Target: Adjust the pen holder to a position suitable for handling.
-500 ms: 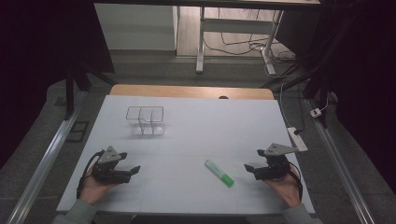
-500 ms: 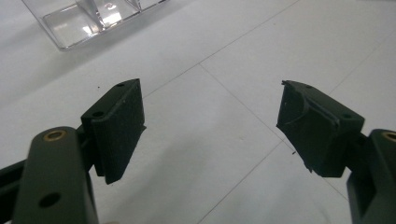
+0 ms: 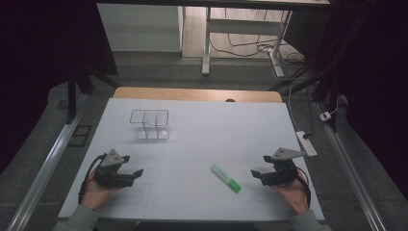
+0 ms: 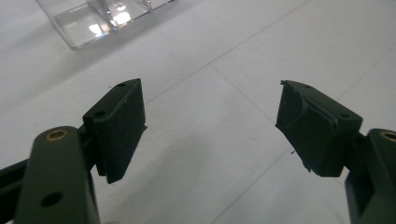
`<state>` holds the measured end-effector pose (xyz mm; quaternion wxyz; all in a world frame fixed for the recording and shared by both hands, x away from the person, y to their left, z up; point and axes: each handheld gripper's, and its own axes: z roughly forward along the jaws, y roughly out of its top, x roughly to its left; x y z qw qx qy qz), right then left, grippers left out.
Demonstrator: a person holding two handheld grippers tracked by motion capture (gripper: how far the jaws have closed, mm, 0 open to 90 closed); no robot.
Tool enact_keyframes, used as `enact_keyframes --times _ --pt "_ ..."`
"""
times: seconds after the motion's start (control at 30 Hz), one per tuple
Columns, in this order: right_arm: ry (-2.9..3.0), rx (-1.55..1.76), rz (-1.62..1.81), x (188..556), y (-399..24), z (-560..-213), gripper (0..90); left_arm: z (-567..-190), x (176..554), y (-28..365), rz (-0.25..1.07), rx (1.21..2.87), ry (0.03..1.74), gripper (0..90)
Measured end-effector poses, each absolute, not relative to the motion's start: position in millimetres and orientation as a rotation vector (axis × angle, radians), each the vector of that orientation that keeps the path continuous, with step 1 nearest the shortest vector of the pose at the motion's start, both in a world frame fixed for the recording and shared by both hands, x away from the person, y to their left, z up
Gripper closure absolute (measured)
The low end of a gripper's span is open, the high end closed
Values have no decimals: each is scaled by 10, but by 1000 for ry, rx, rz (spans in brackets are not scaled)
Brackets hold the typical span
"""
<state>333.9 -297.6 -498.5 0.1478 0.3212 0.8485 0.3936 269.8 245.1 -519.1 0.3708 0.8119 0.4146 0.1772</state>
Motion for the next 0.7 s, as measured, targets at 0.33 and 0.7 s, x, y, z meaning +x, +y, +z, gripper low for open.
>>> enact_keyframes --times 0.33,0.7 --pt "2431 943 1143 3349 -2983 -4991 201 -5157 2908 2538 474 2068 1108 244" --pt "2435 952 1141 3348 -2980 -5000 207 -5166 3146 2696 500 2057 1185 267"
